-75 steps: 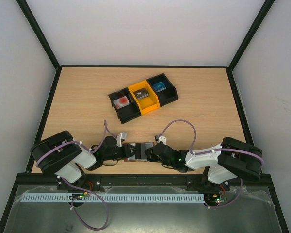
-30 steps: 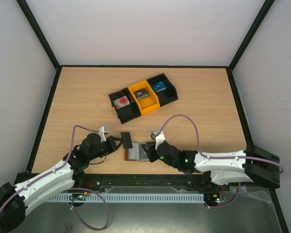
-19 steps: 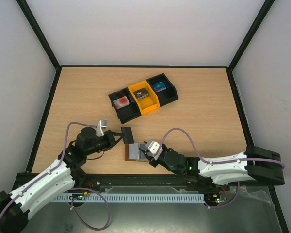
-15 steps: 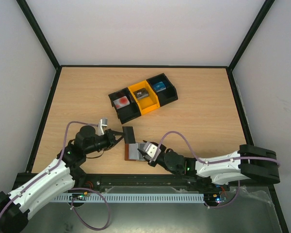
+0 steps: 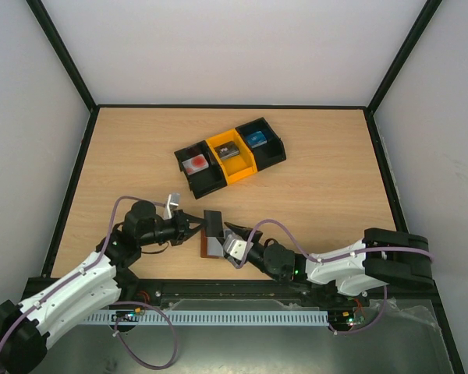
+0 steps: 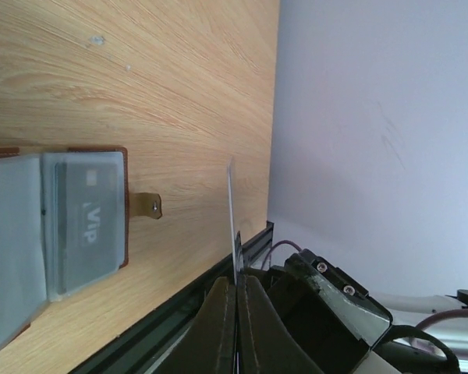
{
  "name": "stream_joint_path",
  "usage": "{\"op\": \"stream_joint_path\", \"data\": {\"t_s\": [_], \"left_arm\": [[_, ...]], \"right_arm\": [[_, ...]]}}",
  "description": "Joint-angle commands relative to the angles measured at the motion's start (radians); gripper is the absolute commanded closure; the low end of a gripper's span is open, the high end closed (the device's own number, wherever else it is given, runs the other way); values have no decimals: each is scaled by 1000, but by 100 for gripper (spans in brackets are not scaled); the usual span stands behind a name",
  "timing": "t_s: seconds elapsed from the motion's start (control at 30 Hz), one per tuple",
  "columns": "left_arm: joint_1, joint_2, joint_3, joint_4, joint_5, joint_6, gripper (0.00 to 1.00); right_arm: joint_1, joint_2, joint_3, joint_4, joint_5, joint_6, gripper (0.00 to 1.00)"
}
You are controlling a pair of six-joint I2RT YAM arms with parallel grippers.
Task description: Take the credit cards out of the card holder
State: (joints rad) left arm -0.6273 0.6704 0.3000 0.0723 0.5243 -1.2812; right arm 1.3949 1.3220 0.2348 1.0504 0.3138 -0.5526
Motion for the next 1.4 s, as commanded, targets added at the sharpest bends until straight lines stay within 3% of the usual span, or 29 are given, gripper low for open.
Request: {"op": "stream_joint_path", "data": {"t_s": [0.0, 0.2, 0.5, 0.57, 0.7, 0.83, 0.93, 1.03, 1.17, 1.23, 1.37], "left_arm": [[4, 3, -48, 113, 78, -77, 97], [4, 22, -52, 134, 99, -84, 97], [4, 38, -56, 176, 147, -99, 97], [5, 29, -43, 143, 129, -64, 91], [2, -8, 75, -71, 7, 129, 61], [4, -61, 94, -83, -28, 210, 37], [4, -98, 101, -92, -55, 286, 29], [3, -136, 94, -111, -76, 323, 22], [3, -157, 118, -170, -106, 365, 9], [4, -154, 140, -180, -94, 385, 8], [3, -164, 128, -42, 23, 373, 8]], "right_arm": [[10, -2, -1, 106, -4, -63, 55], [10, 11, 4, 70, -11, -116, 56], [11, -6, 2, 41, 9, -141, 97], [12, -25, -2, 34, 24, -102, 98], [11, -81, 6, -31, 126, 124, 98], [12, -147, 92, -278, 205, 384, 98], [12, -187, 191, -533, 238, 622, 98], [11, -248, 220, -655, 208, 811, 98], [10, -382, 214, -720, 173, 1035, 98], [10, -439, 219, -748, 119, 1138, 98], [10, -512, 182, -664, -32, 1299, 98]]}}
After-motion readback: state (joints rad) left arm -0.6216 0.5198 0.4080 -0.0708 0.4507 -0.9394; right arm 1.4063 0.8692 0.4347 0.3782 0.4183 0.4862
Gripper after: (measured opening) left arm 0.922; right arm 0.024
